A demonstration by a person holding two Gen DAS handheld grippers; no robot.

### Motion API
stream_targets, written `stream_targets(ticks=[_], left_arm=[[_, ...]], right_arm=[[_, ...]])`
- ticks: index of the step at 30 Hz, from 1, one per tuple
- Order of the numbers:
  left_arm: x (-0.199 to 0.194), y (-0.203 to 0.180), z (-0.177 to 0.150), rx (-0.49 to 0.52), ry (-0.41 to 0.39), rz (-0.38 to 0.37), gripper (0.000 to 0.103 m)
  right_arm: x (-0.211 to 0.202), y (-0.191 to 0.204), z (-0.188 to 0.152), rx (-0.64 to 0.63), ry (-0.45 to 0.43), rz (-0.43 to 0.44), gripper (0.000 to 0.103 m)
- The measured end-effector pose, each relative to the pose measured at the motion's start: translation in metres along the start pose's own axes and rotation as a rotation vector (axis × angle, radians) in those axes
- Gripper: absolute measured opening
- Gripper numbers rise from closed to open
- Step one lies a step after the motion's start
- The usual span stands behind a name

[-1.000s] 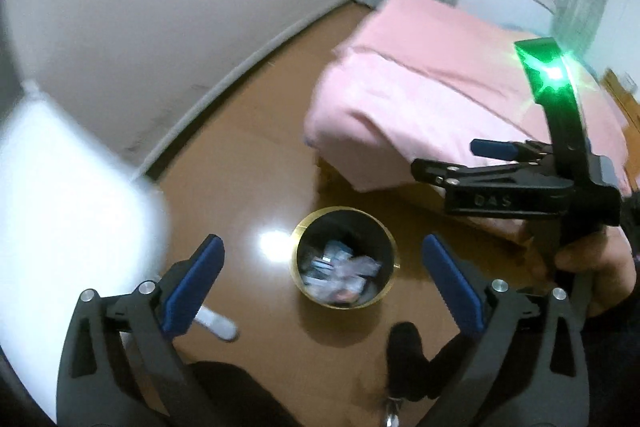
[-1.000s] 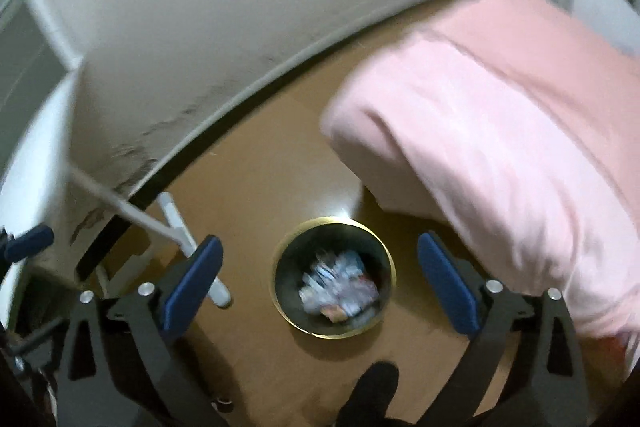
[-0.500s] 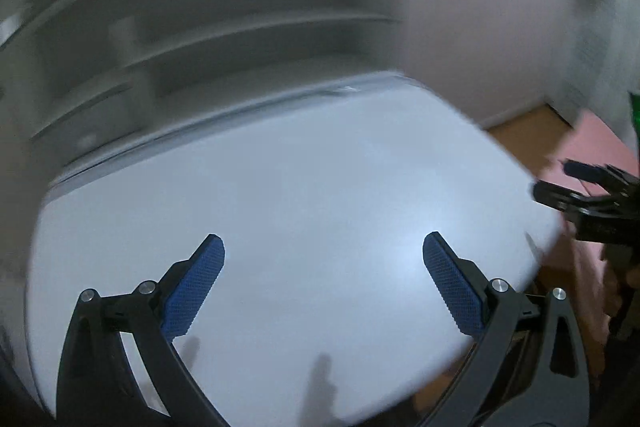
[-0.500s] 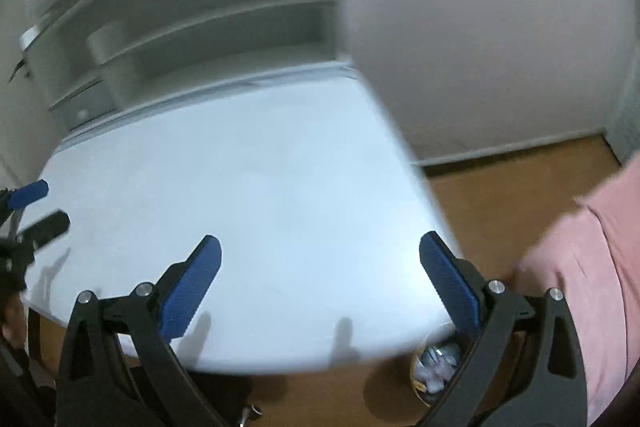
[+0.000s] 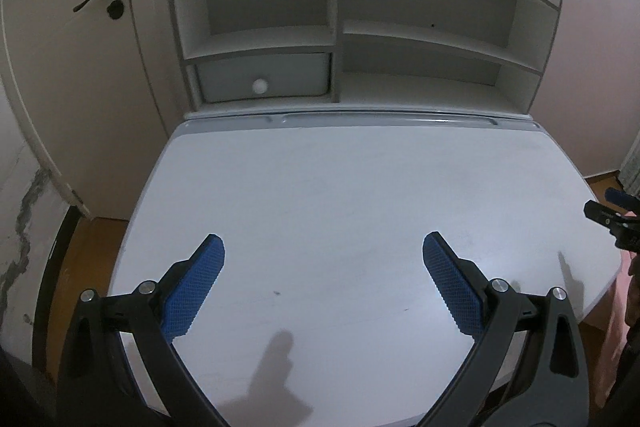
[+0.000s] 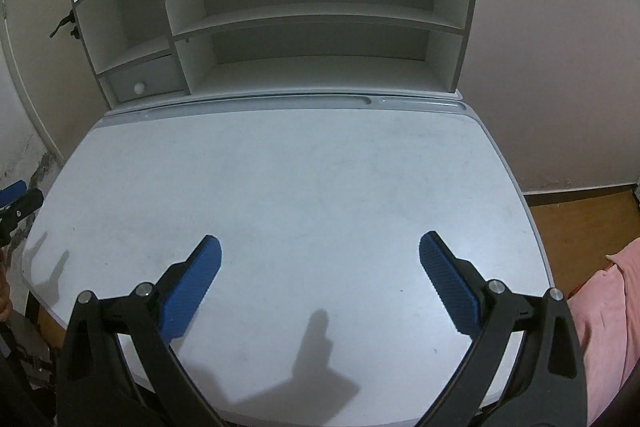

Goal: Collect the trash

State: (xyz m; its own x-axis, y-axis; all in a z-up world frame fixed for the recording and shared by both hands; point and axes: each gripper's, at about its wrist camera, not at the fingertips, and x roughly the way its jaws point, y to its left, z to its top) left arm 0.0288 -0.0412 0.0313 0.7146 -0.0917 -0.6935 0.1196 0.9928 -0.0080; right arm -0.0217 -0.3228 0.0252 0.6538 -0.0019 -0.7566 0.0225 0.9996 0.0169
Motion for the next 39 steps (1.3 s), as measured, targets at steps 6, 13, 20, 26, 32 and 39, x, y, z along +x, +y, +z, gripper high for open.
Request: stream_targets(ticks=[6, 13, 20, 26, 32, 39], left_arm=[[0.005, 0.012, -0.001, -0.013, 0.004, 0.001, 0.096], [0.01, 0.013, 0.0, -0.013, 0.008, -0.003, 0.096], [0.009, 0.008, 0.0, -0.015, 0.007, -0.001, 0.096], [0.011, 0.008, 0.002, -0.016, 0.009, 0.0, 0.096], [0.014, 0.008, 0.003, -0.016, 0.017, -0.006, 0.096], [0.013, 0.006, 0.001, -0.02, 0.018, -0.007, 0.096]], right_arm=[[-0.002, -0.002, -0.003, 0.003, 0.006, -0.009, 0.096], [-0.003, -0.008, -0.004, 0.007, 0.011, -0.014, 0.096], [-0.003, -0.013, -0.004, 0.009, 0.013, -0.013, 0.096], [-0.002, -0.014, -0.005, 0.008, 0.013, -0.012, 0.096], [-0.003, -0.014, -0.004, 0.009, 0.013, -0.01, 0.096], [-0.003, -0.016, -0.004, 0.011, 0.013, -0.016, 0.096]])
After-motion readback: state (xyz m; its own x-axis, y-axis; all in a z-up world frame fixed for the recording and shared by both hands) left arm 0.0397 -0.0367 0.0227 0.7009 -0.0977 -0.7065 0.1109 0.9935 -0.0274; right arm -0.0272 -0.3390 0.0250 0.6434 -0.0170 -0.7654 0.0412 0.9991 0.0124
